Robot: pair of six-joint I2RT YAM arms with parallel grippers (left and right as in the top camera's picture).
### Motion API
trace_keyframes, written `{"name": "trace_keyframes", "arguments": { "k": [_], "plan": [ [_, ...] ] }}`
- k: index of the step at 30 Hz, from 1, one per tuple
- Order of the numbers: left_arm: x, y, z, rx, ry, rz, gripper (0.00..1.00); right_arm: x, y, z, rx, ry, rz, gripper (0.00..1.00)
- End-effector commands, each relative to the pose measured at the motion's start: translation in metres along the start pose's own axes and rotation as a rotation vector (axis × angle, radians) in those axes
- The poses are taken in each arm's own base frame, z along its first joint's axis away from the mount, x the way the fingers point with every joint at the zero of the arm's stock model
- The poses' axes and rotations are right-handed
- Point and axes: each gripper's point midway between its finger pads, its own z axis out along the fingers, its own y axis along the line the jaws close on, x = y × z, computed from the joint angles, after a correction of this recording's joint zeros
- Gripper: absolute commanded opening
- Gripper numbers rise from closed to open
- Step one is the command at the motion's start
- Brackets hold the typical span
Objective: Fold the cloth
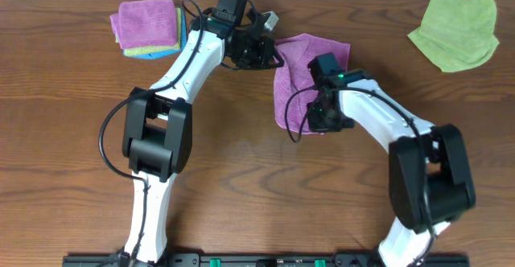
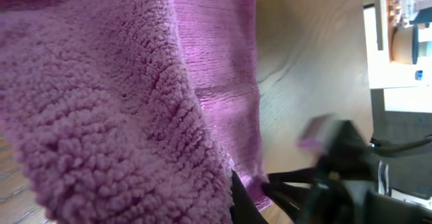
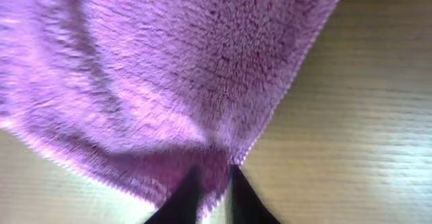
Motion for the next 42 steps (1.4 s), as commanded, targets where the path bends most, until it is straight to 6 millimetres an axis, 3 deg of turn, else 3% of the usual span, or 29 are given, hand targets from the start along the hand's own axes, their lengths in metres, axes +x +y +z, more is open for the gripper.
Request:
{"name": "trace_keyframes", "arguments": {
  "k": [1, 5, 9, 15, 24, 27, 30, 33, 42],
  "plan": [
    [-0.008, -0.005, -0.009, -0.018, -0.026, 0.037, 0.06, -0.013, 0.004, -0.036, -0.027, -0.095, -0.031, 0.24],
    [-0.008, -0.005, -0.009, -0.018, -0.026, 0.037, 0.06, -0.011, 0.003, -0.055, -0.035, -0.124, -0.046, 0.39],
    [-0.008, -0.005, -0.009, -0.017, -0.027, 0.038, 0.06, -0.006, 0.013, -0.056, -0.071, -0.111, -0.114, 0.43],
    [-0.008, -0.005, -0.009, -0.018, -0.028, 0.039, 0.06, 0.019, 0.036, -0.055, -0.085, -0.055, -0.391, 0.48],
    [-0.008, -0.005, -0.009, -0.018, -0.026, 0.041, 0.06, 0.03, 0.007, -0.046, 0.094, -0.009, -0.472, 0.46],
    [-0.008, -0.005, -0.009, -0.018, -0.026, 0.041, 0.06, 0.034, 0.0, -0.046, 0.128, 0.011, -0.514, 0.54],
    [-0.008, -0.005, -0.009, -0.018, -0.025, 0.055, 0.06, 0.037, 0.004, -0.045, 0.106, 0.025, -0.561, 0.67],
    [-0.008, -0.005, -0.009, -0.018, -0.026, 0.059, 0.06, 0.04, 0.01, -0.045, 0.085, 0.029, -0.603, 0.72],
    [-0.008, -0.005, -0.009, -0.018, -0.026, 0.059, 0.06, 0.047, 0.008, -0.007, 0.114, 0.096, -0.617, 0.7]
  ]
}}
